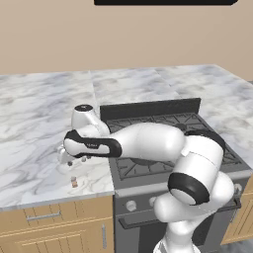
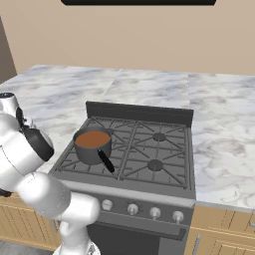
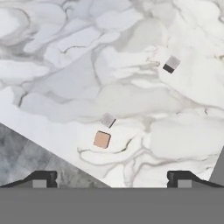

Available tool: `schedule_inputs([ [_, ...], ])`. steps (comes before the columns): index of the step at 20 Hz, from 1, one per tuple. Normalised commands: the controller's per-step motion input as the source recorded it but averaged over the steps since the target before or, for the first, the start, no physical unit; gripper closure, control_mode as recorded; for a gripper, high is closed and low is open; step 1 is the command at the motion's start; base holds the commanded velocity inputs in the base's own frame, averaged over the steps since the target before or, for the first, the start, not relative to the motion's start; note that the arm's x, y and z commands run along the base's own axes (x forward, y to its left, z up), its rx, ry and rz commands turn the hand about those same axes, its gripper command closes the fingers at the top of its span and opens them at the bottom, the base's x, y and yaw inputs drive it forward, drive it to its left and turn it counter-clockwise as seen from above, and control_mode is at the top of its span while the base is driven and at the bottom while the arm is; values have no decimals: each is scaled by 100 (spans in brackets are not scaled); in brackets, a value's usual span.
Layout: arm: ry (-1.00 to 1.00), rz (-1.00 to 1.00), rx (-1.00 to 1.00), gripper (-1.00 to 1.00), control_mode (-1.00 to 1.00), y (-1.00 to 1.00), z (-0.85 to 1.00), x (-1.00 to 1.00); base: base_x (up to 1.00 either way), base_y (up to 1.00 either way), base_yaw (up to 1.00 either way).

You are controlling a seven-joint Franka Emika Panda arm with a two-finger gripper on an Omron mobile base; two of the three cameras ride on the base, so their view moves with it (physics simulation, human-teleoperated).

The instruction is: Pick up the sugar cube(s) and place them in the saucepan with hot chocolate.

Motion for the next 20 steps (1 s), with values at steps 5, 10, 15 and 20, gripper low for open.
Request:
schedule_inputs([
  [5,1,0,0,-100,-100,3,-28,-16,0,0,0],
  [10,1,-1,0,-100,-100,0,-12,-35,0,0,0],
  [15,1,-1,0,-100,-100,0,-12,-31,0,0,0],
  [20,0,-1,0,-100,-100,0,-15,1,0,0,0],
])
